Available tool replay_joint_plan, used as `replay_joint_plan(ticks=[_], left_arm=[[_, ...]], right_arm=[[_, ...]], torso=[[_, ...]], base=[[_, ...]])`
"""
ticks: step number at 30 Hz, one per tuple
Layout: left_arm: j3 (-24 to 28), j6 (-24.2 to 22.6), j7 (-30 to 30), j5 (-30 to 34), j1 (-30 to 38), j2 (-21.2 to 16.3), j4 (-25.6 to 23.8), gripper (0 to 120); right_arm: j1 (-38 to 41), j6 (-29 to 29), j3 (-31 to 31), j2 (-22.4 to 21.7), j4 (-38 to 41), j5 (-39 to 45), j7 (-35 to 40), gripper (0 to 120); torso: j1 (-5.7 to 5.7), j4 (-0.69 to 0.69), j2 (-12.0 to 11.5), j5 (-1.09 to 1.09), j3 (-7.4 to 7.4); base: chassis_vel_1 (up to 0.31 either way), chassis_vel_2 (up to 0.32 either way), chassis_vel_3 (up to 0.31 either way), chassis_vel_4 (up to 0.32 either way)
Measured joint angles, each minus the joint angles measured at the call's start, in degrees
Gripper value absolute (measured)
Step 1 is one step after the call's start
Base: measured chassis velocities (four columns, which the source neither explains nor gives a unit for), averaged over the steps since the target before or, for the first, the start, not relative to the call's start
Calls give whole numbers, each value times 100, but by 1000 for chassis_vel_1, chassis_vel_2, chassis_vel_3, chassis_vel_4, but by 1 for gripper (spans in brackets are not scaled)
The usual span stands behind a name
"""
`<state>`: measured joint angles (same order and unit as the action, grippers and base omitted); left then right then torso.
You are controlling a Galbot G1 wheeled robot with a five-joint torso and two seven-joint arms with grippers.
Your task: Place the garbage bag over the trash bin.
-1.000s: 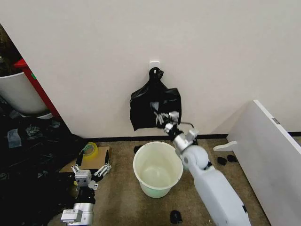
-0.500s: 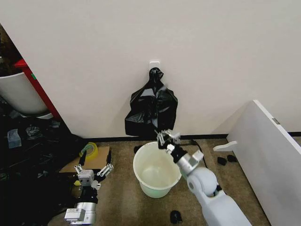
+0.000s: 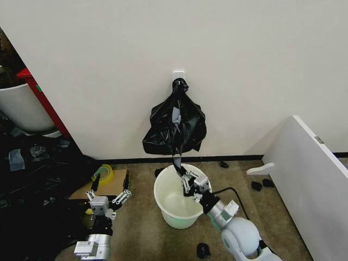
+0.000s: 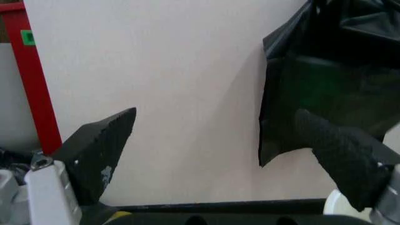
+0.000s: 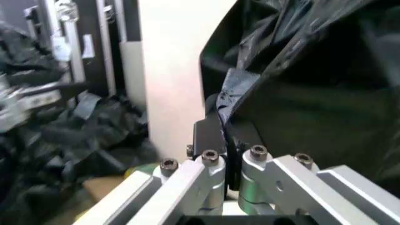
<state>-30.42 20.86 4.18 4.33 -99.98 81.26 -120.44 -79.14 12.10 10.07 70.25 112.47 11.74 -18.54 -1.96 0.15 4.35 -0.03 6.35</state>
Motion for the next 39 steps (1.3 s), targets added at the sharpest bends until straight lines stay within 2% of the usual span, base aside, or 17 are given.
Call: replay_joint_plan(ticks=[3,4,9,16,30,39], left_arm=[[5,0,2,0,-1,-3,-2,100],[20,0,2,0,-1,-2,-1,100],[31,1,2,1,15,-7,10,100],[33,-1,3,5,40,12,13,100],[44,-9,8,21,64,9,62,100],[61,5,14,7,87,11,95,100]], right_arm=[[-58,46,-57,-166,31,-31,-38,0],[-76,182,-85,-397,35,-233,-148,0],[-75,470,-33,-609,-31,-369,-415,0],[-85,1023,236,-905,-83,-558,-1216,0],[-108,1271,295,-1079,-167,-686,-1578,0],[-143,1435,379,-1020,-218,-851,-1666,0]], torso=[[0,0,0,1,0],[0,0,0,0,0],[0,0,0,0,0],[0,0,0,0,0],[0,0,0,0,0],[0,0,0,0,0]], base=[[0,0,0,0],[0,0,0,0],[0,0,0,0],[0,0,0,0],[0,0,0,0],[0,0,0,0]])
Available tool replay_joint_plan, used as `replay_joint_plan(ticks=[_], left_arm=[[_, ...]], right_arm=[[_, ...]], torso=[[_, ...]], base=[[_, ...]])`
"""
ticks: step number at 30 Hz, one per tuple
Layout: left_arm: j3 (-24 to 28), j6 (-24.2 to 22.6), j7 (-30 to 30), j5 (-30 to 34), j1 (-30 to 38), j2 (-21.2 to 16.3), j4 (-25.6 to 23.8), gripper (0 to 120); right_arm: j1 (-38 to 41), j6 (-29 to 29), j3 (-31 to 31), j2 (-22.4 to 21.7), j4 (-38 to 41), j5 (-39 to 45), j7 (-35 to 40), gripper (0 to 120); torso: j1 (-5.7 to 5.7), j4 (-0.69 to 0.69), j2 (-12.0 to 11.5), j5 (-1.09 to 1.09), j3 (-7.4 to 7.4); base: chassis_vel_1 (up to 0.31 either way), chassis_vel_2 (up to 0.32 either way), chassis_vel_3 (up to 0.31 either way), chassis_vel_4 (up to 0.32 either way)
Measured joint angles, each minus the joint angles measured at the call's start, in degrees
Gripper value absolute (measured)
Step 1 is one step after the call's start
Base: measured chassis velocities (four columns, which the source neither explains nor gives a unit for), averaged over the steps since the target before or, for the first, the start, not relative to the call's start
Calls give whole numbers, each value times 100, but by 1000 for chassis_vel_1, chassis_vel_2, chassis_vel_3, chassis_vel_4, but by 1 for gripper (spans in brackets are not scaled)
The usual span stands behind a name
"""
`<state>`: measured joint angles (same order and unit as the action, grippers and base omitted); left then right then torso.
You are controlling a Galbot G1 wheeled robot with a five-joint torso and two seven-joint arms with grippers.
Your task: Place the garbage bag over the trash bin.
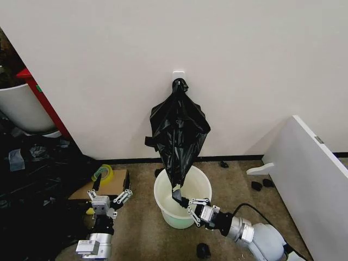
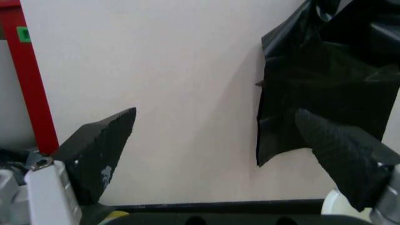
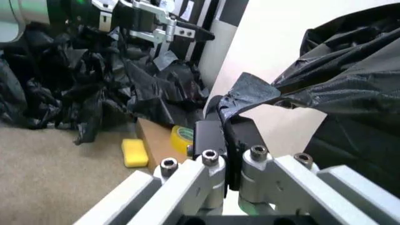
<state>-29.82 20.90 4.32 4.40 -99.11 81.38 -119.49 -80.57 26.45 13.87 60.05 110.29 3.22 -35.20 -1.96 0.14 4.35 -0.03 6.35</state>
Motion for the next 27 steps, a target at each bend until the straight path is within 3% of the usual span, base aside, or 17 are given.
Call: replay_joint_plan(ticks=[17,24,27], left_arm=[[23,51,15,-46,10,8,63,100],[63,51,23,-50,36,-25,58,100],[140,-44,21,48,129,-238,-63,100]], right_arm=[[-113,437,245,77,-129,-388,-457,0],[-17,402,199,172,-169,-484,83,0],[59,334,235,190,-143,-695,513,0]], torso=[[0,0,0,-1,0],[0,-1,0,-1,0],[0,0,0,-1,0]], base=[[0,0,0,0],[0,0,0,0],[0,0,0,0]])
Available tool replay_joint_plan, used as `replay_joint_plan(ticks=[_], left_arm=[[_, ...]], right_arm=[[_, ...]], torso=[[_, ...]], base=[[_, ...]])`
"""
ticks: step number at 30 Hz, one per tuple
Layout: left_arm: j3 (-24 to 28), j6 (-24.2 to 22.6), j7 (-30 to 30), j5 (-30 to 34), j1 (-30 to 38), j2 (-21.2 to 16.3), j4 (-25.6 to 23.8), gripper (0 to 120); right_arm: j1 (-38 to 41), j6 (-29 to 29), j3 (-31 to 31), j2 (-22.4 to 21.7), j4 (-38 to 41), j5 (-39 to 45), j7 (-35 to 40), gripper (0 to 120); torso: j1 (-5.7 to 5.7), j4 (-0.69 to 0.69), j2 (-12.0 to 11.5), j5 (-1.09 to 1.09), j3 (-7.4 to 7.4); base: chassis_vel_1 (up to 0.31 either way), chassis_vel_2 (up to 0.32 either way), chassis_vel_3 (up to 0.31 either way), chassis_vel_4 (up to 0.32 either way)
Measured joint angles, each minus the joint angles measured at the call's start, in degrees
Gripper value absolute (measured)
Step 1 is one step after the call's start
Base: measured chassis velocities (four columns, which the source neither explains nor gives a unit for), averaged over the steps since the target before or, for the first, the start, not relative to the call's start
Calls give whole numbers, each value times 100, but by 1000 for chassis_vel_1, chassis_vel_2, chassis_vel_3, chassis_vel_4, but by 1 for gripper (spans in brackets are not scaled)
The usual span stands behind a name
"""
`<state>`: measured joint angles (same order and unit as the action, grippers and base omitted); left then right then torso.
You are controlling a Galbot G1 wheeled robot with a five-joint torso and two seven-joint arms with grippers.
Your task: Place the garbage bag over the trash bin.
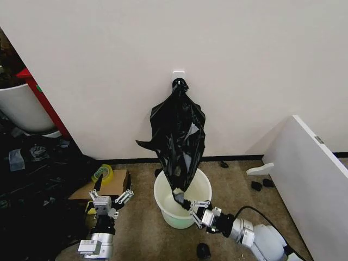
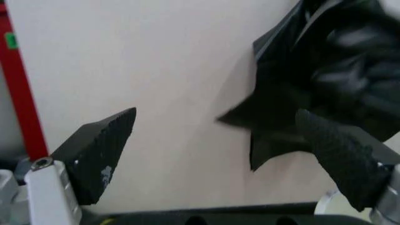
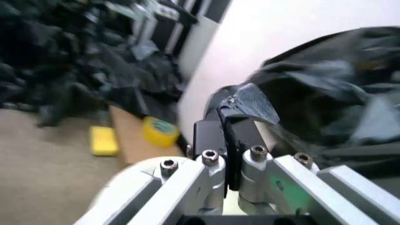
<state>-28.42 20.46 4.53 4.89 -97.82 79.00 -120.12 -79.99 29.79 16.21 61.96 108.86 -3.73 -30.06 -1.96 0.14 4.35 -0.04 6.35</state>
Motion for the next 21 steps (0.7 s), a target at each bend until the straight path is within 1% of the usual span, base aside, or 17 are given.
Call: replay_joint_plan(ticks=[1,3,4,5,7,8,9,10,12,13,14,15,16,17,19,21], left_arm=[[0,0,0,0,0,0,0,100],[78,-108,-17,139,106,-226,-89,100],[78,-108,-17,139,106,-226,-89,100],[161,-203,-41,269,200,-434,-165,100],[309,-342,-72,465,353,-755,-286,100],[436,-450,-99,642,496,-1057,-375,100],[436,-450,-99,642,496,-1057,-375,100],[503,-510,-108,746,597,-1239,-421,100],[684,-713,-145,1135,927,-1894,-570,100],[684,-713,-145,1135,927,-1894,-570,100],[714,-781,-157,1276,1014,-2124,-644,100],[762,-891,-170,1466,1142,-2435,-751,100],[844,-1010,-171,1637,1301,-2722,-824,100],[844,-1010,-171,1637,1301,-2722,-824,100],[1031,-1304,-133,1906,1602,-3199,-949,100],[1288,-1635,-58,2206,1926,-3708,-1038,100]], right_arm=[[0,0,0,0,0,0,0,0],[45,-44,11,30,21,-205,308,0],[45,-44,11,30,21,-205,308,0],[69,-59,14,57,22,-406,532,0],[104,-52,25,100,13,-701,750,0],[128,-39,40,132,10,-933,882,0],[128,-39,40,132,10,-933,882,0],[140,-34,45,149,11,-1033,942,0],[206,-33,45,217,4,-1354,1127,0],[206,-33,45,217,4,-1354,1127,0],[257,-33,24,236,-14,-1440,1164,0],[326,-33,-13,263,-39,-1545,1189,0],[357,-33,-26,284,-48,-1620,1201,0],[357,-33,-26,284,-48,-1620,1201,0],[369,-23,-24,313,-61,-1755,1231,0],[375,25,-2,329,-72,-1876,1239,0]], torso=[[0,0,0,0,0],[0,0,0,0,0],[0,0,0,0,0],[0,0,0,0,0],[0,1,0,0,0],[0,-1,0,-1,0],[0,-1,0,-1,0],[0,1,0,0,0],[0,3,0,-2,0],[0,3,0,-2,0],[0,3,0,-2,0],[0,-1,0,1,0],[0,-2,0,1,0],[0,-2,0,1,0],[0,1,0,-3,1],[0,1,0,2,0]], base=[[0,0,0,0],[0,0,0,0],[0,0,0,0],[0,0,0,0],[0,0,0,0],[0,0,0,0],[0,0,0,0],[0,0,0,0],[0,0,0,0],[0,0,0,0],[0,0,0,0],[0,0,0,0],[0,0,0,0],[0,0,0,0],[0,0,0,0],[0,0,0,0]])
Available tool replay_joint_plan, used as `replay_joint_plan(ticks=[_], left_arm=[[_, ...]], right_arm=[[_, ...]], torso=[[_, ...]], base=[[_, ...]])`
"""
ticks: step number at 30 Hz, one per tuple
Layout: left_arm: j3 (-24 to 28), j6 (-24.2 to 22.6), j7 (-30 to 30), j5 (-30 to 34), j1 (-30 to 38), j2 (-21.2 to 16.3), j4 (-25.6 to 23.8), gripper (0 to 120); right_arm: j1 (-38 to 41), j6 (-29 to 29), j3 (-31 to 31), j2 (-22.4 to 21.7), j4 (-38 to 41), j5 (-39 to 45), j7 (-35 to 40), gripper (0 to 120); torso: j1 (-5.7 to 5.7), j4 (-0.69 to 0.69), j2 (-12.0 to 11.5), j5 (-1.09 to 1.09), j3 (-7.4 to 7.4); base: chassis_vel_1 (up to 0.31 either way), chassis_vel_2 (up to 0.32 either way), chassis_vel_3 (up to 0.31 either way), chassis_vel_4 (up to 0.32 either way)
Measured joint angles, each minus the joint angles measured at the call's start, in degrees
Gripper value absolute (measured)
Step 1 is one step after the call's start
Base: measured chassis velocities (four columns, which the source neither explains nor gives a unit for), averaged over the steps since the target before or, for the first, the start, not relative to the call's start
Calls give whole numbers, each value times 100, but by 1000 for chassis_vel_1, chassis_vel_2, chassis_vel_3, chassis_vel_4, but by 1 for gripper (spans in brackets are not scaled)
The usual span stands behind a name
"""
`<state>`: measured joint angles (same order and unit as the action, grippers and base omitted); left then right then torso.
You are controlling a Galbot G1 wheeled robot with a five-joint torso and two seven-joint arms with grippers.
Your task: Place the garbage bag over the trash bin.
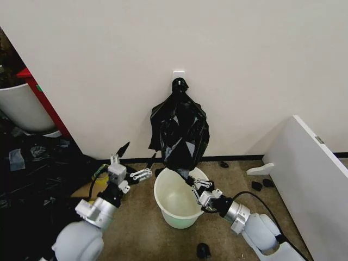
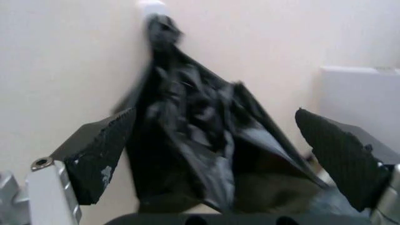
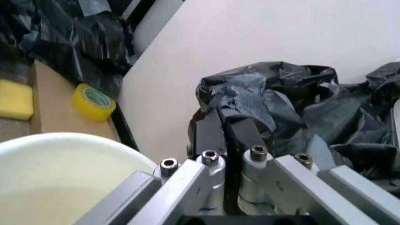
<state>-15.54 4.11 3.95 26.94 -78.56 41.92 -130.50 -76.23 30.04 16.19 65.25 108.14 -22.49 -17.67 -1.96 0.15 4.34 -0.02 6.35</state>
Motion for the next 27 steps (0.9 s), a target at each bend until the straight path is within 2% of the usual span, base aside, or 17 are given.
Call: replay_joint_plan(ticks=[1,2,4,5,7,9,11,13,15,17,19,20,23,24,27], left_arm=[[0,0,0,0,0,0,0,100],[144,-116,35,116,179,-197,-1,100],[542,-352,159,350,649,-451,40,100],[903,-579,297,525,1061,-554,74,100],[1100,-712,391,608,1312,-602,85,100],[1719,-1234,724,851,2251,-781,110,100],[1863,-1358,792,926,2479,-826,124,100],[2264,-1691,997,1147,3118,-888,202,100],[2542,-1977,1109,1337,3561,-858,285,100],[2669,-2090,1152,1421,3727,-825,314,100],[3081,-2362,1225,1581,4161,-686,421,100],[3081,-2362,1225,1581,4161,-686,421,100],[3789,-2724,1257,1700,4884,-380,704,100],[3789,-2724,1257,1700,4884,-380,704,100],[4213,-3133,1384,1833,5463,-103,966,100]], right_arm=[[0,0,0,0,0,0,0,0],[6,21,10,3,-2,-37,1,0],[13,50,24,10,-4,-75,1,0],[12,62,26,16,-9,-94,1,0],[10,73,29,21,-12,-115,2,0],[8,143,28,49,-55,-294,-1,0],[7,163,28,58,-64,-337,-2,0],[-1,218,34,87,-79,-425,-4,0],[-5,250,44,104,-82,-475,-6,0],[-5,255,45,105,-84,-479,-6,0],[-11,269,67,107,-87,-481,-6,0],[-11,269,67,107,-87,-481,-6,0],[-74,289,156,114,-49,-482,-5,0],[-74,289,156,114,-49,-482,-5,0],[-99,297,190,108,4,-480,-3,0]], torso=[[0,0,0,0,0],[0,-1,0,-1,0],[0,-2,0,-2,0],[0,-2,0,-4,0],[0,1,0,-5,1],[0,2,0,-1,0],[0,0,0,-1,0],[0,0,0,-1,0],[0,-1,0,-1,0],[0,-2,0,-1,0],[0,-2,0,-1,0],[0,-2,0,-1,0],[0,2,0,-2,0],[0,2,0,-2,0],[0,-1,0,-1,0]], base=[[0,0,0,0],[0,0,0,0],[0,0,0,0],[0,0,0,0],[0,0,0,0],[0,0,0,0],[0,0,0,0],[0,0,0,0],[0,0,0,0],[0,0,0,0],[0,0,0,0],[0,0,0,0],[0,0,0,0],[0,0,0,0],[0,0,0,0]])
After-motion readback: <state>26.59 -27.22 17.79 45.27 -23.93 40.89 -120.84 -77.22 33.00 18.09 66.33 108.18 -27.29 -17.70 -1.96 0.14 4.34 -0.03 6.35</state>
